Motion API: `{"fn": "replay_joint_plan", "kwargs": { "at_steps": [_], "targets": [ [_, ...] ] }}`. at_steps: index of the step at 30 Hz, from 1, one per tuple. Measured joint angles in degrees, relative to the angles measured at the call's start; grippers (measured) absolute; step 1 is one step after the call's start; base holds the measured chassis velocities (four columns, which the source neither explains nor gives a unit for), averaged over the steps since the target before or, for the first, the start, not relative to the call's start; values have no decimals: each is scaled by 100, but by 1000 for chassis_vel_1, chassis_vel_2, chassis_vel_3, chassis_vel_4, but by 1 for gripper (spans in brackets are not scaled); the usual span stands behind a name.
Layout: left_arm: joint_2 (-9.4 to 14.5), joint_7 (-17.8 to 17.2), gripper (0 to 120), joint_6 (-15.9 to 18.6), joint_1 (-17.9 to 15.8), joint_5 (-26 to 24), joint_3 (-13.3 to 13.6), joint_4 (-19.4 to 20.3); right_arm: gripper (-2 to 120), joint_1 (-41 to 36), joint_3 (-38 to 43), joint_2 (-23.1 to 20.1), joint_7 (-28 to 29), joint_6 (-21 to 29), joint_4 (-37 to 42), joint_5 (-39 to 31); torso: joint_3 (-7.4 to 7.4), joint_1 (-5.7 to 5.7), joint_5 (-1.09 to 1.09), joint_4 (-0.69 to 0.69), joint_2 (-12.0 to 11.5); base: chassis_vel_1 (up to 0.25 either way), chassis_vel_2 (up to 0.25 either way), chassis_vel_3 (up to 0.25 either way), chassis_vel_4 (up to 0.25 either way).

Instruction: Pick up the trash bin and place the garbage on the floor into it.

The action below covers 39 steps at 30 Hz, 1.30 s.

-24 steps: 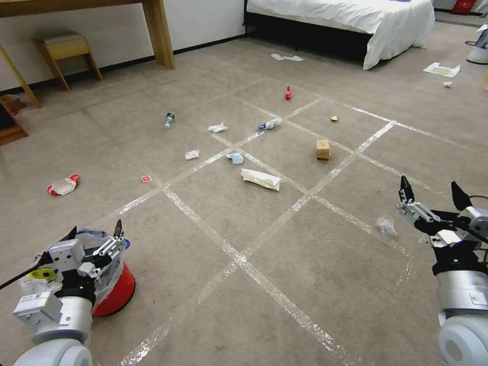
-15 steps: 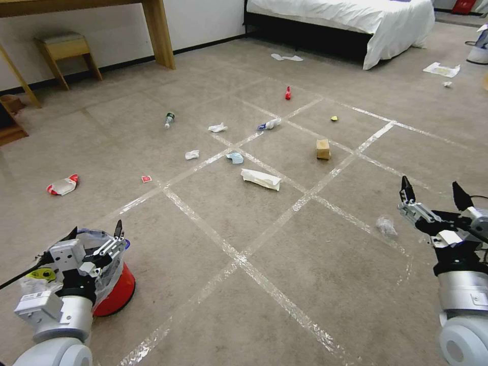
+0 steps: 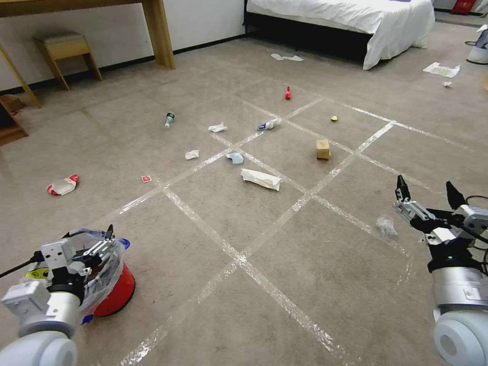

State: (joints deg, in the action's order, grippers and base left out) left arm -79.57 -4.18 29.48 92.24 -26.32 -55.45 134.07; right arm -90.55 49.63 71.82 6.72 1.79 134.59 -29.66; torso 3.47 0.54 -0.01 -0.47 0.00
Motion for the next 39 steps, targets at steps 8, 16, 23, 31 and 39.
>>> {"fn": "replay_joint_plan", "kwargs": {
  "at_steps": [8,16,23,31,39],
  "targets": [
    [569,-692,100,766,-81,-1110,-298,-55,100,-18,31,-27,27,5,-12,-25,0,0,0,0,0,0,0,0,0],
    [1017,-1176,100,1028,-28,-1885,-835,18,100,108,-98,-12,52,86,-93,-25,0,0,0,0,0,0,0,0,0],
    [1252,-1362,100,1100,93,-2316,-1365,88,100,202,-229,14,74,148,-139,-16,0,0,0,0,0,0,0,0,0],
    [1349,-1361,100,1175,212,-2363,-1598,-115,100,237,-261,27,90,171,-164,-17,0,0,0,0,0,0,0,0,0],
    [1483,-1361,100,1233,362,-2421,-1754,-549,100,327,-343,49,118,204,-205,-16,0,0,0,0,0,0,0,0,0]
  ]
}}
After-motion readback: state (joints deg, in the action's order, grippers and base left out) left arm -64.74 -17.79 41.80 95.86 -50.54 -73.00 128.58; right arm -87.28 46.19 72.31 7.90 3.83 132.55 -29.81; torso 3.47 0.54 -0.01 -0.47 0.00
